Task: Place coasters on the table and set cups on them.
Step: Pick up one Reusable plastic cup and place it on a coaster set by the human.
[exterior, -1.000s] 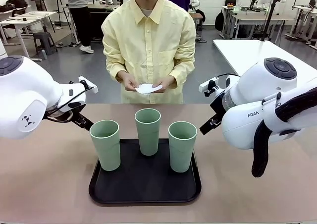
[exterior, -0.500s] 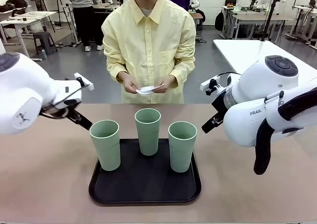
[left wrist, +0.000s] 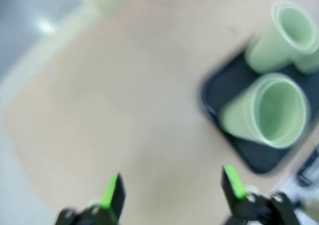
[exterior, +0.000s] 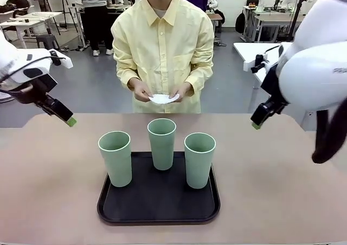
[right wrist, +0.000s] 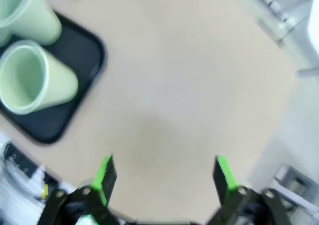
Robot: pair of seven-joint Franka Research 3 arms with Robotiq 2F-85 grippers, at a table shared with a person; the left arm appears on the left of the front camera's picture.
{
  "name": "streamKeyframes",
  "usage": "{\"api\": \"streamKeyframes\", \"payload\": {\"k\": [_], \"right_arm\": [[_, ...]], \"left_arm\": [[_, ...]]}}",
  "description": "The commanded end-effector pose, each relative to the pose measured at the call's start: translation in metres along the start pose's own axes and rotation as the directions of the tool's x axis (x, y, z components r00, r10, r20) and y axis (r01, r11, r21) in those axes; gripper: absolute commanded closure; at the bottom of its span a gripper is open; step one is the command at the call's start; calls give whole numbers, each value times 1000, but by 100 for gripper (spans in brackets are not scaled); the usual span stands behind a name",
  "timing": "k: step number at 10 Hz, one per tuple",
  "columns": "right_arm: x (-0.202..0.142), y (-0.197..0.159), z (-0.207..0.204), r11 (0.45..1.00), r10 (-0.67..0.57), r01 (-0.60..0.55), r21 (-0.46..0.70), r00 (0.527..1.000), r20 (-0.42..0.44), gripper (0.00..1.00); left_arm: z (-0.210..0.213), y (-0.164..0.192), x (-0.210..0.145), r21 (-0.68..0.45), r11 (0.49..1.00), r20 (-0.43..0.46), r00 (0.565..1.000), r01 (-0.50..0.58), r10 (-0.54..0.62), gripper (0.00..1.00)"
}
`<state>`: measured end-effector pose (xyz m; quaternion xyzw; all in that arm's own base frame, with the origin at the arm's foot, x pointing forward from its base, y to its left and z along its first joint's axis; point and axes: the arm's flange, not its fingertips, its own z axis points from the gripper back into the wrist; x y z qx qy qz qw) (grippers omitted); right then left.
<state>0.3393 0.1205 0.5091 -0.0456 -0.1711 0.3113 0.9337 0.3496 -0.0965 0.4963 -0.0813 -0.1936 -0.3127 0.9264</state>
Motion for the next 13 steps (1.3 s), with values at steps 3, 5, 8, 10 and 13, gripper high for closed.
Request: {"api": "streamKeyframes", "payload": {"k": [3,5,8,10,13], "right_arm": [[-71,39,39,1000,14,-14,-8,1000,3,0],[-48,35,65,999,46,-46,-18,999,-13,0],[-55,15,50,969,-76,56,241,994,74,0],[-85,-70,32,412,-648,359,837,761,-7,0],[-135,-135,-5,7,-761,415,910,592,-264,0]], "left_arm": [[23,-54,-91,98,994,-101,994,-43,53,0],[49,-38,-30,0,1000,-104,995,-10,10,0],[60,-15,-38,-211,977,5,999,-36,38,0],[86,55,-48,-612,768,233,885,-189,403,0],[68,111,-60,-834,452,58,765,-316,641,0]]}}
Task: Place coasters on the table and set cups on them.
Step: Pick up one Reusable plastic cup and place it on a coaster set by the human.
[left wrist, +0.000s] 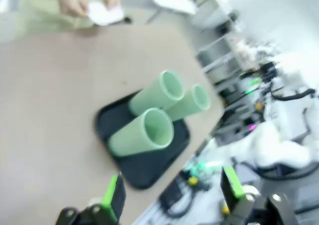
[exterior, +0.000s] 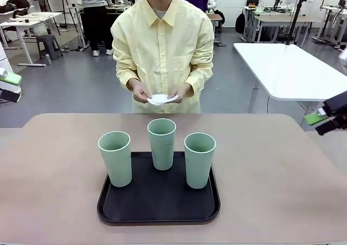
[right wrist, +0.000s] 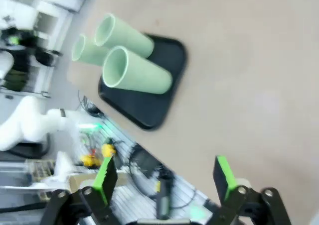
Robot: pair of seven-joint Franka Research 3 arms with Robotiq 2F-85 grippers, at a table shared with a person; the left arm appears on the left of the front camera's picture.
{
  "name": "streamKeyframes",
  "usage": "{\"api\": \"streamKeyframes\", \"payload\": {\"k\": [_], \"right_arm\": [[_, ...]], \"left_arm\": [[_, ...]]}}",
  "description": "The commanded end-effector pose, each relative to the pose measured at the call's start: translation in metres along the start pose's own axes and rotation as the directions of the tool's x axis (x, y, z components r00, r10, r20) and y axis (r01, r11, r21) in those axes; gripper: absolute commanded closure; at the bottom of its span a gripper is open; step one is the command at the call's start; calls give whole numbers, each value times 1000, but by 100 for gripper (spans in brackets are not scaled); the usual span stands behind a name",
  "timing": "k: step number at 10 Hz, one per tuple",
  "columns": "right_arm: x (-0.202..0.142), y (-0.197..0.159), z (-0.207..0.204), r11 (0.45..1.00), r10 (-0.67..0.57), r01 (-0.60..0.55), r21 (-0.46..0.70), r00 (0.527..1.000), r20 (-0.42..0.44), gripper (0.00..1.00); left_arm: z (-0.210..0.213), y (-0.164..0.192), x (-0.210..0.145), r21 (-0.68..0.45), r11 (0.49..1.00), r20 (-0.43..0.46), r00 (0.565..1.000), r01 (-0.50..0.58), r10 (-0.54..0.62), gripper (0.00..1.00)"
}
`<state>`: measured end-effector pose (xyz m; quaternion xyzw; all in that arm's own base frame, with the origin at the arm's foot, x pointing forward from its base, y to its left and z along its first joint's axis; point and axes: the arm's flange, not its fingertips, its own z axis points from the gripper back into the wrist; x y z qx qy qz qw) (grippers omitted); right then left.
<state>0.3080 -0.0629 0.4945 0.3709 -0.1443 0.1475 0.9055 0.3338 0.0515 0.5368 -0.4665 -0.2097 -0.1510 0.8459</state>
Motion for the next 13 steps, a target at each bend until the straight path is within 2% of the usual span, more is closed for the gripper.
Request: {"api": "streamKeyframes", "payload": {"k": [1,3,4,6,9,13], "right_arm": [[-5,-26,11,743,-531,421,520,844,75,0],[-24,-48,33,700,-576,439,563,813,83,0],[-32,-54,40,694,-588,450,563,805,82,0],[-41,-58,49,695,-589,448,563,804,87,0],[-49,-57,54,701,-598,482,526,799,66,0],[-48,-58,48,714,-592,509,481,805,26,0]], "left_arm": [[-11,27,12,-237,927,22,952,-291,304,0],[-14,55,-7,-214,890,-75,915,-404,397,0],[-20,61,-14,-179,871,-109,890,-456,444,0],[-27,59,-21,-133,859,-156,867,-494,474,0],[-16,47,-35,-114,854,-112,860,-508,497,0],[-6,38,-46,-83,852,-97,855,-517,509,0]]}}
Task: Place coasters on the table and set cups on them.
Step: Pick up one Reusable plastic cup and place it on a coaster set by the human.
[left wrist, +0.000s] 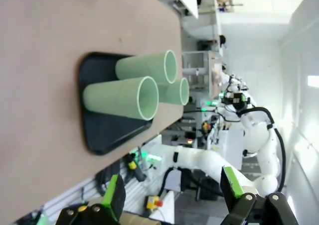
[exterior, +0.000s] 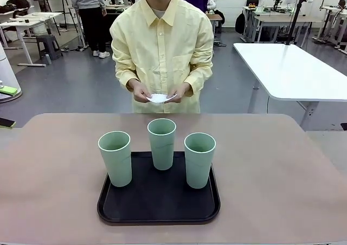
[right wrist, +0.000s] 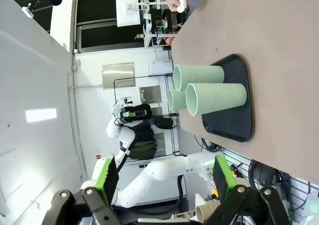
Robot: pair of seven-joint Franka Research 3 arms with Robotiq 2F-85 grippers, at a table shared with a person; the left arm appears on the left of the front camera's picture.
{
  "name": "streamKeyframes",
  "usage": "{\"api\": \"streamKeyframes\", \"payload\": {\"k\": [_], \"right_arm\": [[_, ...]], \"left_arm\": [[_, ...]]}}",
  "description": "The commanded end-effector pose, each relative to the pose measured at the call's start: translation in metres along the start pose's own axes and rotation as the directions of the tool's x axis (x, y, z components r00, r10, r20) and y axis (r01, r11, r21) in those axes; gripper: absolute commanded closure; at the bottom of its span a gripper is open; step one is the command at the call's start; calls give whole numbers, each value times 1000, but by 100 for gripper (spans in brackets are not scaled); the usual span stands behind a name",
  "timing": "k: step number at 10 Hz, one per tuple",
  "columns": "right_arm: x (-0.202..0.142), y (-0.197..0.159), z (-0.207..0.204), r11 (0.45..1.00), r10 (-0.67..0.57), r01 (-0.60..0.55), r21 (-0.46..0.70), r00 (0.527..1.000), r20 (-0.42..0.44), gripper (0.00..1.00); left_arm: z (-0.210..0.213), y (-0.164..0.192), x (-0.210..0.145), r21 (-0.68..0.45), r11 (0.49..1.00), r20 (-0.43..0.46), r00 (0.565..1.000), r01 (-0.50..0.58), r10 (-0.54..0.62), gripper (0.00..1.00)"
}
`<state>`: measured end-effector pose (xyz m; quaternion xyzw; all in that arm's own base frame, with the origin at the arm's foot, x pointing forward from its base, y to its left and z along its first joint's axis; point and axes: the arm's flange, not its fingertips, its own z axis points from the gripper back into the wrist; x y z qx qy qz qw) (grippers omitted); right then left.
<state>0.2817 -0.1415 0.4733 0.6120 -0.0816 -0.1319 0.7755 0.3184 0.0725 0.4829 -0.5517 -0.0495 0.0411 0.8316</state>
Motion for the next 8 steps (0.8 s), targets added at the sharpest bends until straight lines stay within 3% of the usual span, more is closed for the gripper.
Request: {"api": "streamKeyframes", "payload": {"k": [1,8], "right_arm": [[-2,-1,4,1000,-19,18,-18,1000,-17,0],[0,-1,0,1000,-1,1,-5,1000,-3,0]], "left_arm": [[3,1,-4,37,999,-14,999,-31,32,0],[1,2,-1,12,1000,-2,1000,-4,4,0]]}}
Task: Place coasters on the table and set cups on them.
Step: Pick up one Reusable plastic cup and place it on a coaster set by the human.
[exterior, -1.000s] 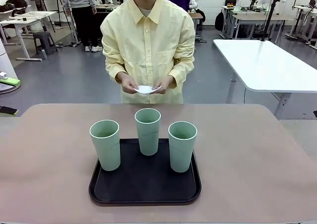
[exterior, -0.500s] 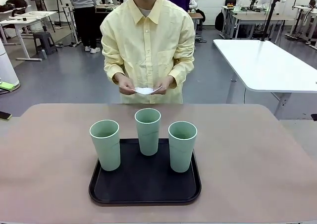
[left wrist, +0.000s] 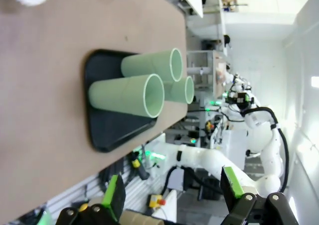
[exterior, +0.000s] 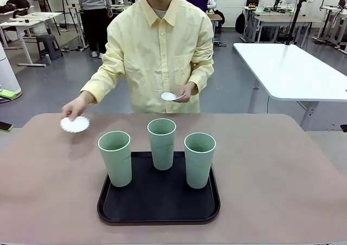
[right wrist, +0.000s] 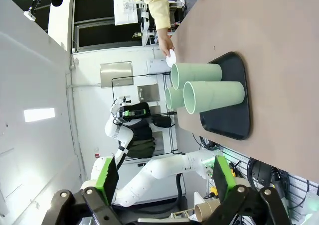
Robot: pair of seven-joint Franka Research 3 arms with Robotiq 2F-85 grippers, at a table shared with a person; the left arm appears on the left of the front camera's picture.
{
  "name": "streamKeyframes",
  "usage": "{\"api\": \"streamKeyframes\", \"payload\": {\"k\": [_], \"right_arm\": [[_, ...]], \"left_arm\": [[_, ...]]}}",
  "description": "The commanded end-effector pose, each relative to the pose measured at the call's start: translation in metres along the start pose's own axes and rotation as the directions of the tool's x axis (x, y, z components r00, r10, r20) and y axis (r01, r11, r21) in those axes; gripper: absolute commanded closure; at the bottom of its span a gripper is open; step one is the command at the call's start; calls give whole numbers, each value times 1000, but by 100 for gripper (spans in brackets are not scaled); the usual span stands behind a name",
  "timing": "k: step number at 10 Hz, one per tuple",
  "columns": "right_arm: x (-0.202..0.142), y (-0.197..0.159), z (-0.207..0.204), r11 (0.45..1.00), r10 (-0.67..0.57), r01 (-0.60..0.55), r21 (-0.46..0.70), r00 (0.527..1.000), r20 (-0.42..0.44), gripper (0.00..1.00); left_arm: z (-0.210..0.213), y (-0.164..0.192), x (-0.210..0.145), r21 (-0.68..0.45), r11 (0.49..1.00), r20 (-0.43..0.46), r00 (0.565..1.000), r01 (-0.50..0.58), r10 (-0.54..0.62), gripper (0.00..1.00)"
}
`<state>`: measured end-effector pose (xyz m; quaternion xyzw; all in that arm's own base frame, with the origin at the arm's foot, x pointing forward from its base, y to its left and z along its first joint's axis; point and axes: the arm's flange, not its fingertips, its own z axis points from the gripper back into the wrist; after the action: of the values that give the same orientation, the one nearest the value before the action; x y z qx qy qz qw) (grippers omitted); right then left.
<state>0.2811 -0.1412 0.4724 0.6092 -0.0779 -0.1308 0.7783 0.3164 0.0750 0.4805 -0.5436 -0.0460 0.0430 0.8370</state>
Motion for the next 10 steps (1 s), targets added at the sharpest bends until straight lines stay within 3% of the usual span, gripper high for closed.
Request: {"api": "streamKeyframes", "payload": {"k": [1,10], "right_arm": [[0,0,0,1000,0,0,3,1000,4,0],[0,0,0,1000,0,0,3,1000,4,0]], "left_arm": [[0,-1,0,-8,1000,2,1000,2,-2,0],[0,-1,0,-8,1000,2,1000,2,-2,0]]}}
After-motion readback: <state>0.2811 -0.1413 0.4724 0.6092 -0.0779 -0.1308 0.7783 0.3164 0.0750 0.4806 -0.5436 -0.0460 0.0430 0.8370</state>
